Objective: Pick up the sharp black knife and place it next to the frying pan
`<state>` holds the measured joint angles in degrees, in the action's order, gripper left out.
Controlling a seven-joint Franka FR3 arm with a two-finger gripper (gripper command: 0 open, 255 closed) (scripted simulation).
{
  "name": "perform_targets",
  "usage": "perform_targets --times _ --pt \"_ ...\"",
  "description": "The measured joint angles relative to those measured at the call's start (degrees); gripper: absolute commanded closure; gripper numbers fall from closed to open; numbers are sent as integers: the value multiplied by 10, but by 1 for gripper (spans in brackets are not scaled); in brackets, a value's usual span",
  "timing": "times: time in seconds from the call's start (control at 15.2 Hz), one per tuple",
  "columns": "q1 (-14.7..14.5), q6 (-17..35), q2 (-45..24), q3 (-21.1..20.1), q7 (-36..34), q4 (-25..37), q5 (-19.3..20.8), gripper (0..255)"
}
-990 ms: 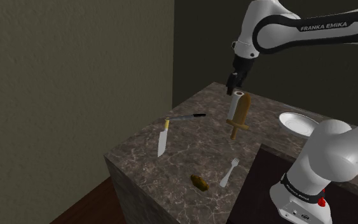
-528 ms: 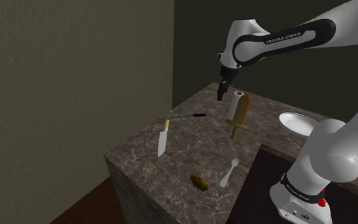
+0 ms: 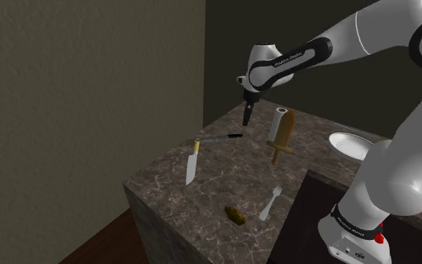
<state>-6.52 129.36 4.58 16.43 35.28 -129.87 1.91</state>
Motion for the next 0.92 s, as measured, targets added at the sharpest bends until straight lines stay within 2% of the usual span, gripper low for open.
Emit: perform_targets --times 0.4,0.73,0.92 --pt "3 39 -140 -2 139 87 -62 0" --pt "20 56 -256 -29 234 177 -100 0" --pt "31 59 -314 -46 279 227 -110 0"
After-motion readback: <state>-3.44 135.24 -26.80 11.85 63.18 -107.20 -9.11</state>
